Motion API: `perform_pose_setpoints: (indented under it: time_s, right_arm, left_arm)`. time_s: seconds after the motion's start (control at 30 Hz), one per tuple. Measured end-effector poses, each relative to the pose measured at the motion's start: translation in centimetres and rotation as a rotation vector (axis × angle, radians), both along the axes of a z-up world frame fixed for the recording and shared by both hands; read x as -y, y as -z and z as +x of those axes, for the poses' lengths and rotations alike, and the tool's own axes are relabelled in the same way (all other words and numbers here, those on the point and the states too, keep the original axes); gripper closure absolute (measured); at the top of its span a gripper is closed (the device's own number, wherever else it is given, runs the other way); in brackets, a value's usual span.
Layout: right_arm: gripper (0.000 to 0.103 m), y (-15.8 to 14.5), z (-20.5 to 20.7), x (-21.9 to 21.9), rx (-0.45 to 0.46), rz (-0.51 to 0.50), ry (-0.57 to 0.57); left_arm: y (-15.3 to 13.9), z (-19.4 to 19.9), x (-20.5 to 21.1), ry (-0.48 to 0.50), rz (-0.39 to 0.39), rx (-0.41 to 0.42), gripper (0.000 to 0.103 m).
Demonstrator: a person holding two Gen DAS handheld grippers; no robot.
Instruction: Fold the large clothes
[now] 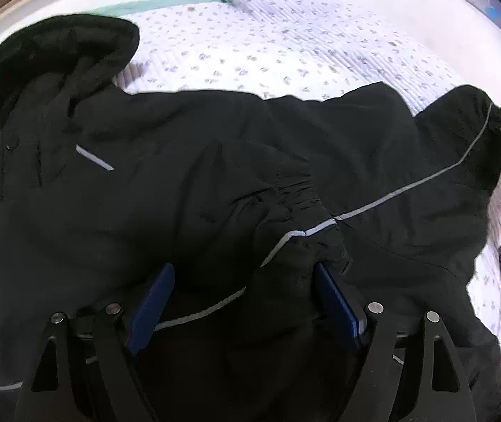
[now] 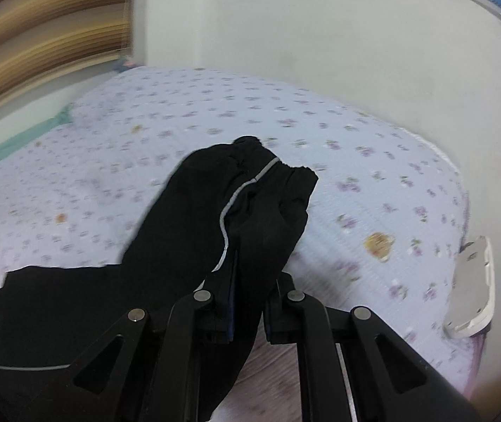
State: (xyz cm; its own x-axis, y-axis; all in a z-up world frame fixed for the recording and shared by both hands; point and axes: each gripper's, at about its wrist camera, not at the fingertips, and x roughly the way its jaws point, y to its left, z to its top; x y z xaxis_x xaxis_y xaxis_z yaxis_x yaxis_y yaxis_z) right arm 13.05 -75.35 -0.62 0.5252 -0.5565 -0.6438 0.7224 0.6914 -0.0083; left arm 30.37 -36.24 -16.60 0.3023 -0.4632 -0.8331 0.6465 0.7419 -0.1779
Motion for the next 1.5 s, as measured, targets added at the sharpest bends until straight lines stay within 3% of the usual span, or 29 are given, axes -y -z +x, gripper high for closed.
perform_pose_setpoints:
  time_s: [0.1,0.23,0.3,0.43,0.5,0.6,0.73,0.93,1.03,1.27,1.33,1.4,1.5]
  right_arm:
    - [0.09,-2.1,0.6,-3.0,0.041,0.026,-0.095]
    - [0.09,-5.9,2.6,-9.7,0.064,0.001,-0.243]
    - [0.09,-7.7,4.0,-14.2,0.069,-0.023,-0.337]
    - [0.088,-9.6,6.7,-23.3,0.068,-0.036,-0.508]
    - [0.088,-9.9,8.4,-28.9,0.055,-0.038,-0.609]
    - [0.087,-9.7,10.3,-36.5,0.025,-0.04,-0.739]
    - [0.082,-8.1,12.1,-44.5,-0.008,-0.003,-0.881]
    - [0.081,-2.8,14.9,-54.0,-0.087,0.107,-1.038]
    - [0.081,1.3,16.3,-57.4,-0.157,0.16,-1.11]
    - [0.078,9.7,18.3,-62.3,-0.285,0.163,-1.13]
    - [0.076,9.9,18.4,-61.4,-0.273,0.204,-1.142]
    - [0.058,9.3,18.5,-60.2,-0.275,0.314,-1.19]
    - [0.051,6.0,17.3,-56.5,-0.18,0.414,-1.206]
  left_arm:
    - [-1.8,-0.5,-2.6,-0.021,-0.062,-0.027,0.021]
    - [-5.7,-2.9,-8.0,-0.031,-0.074,0.076,0.021]
    - [-7.6,-4.1,-11.3,-0.048,-0.061,0.129,0.021]
    - [-10.1,-4.9,-18.3,-0.147,-0.013,0.153,0.021]
    - [-11.5,-5.6,-22.3,-0.188,-0.056,0.142,0.021]
    - [-12.9,-6.7,-27.2,-0.231,-0.119,0.141,0.021]
    - [-13.8,-7.7,-31.2,-0.266,-0.135,0.179,0.021]
    - [-12.9,-8.0,-35.0,-0.293,-0.145,0.171,0.021]
    - [-11.5,-7.4,-36.7,-0.31,-0.161,0.142,0.021]
    - [-9.3,-6.0,-39.8,-0.37,-0.22,0.076,0.021]
    - [-9.0,-5.5,-40.2,-0.383,-0.236,0.054,0.021]
    - [-8.9,-5.3,-40.2,-0.384,-0.26,0.025,0.021]
    - [-8.9,-4.7,-39.5,-0.357,-0.325,-0.018,0.021]
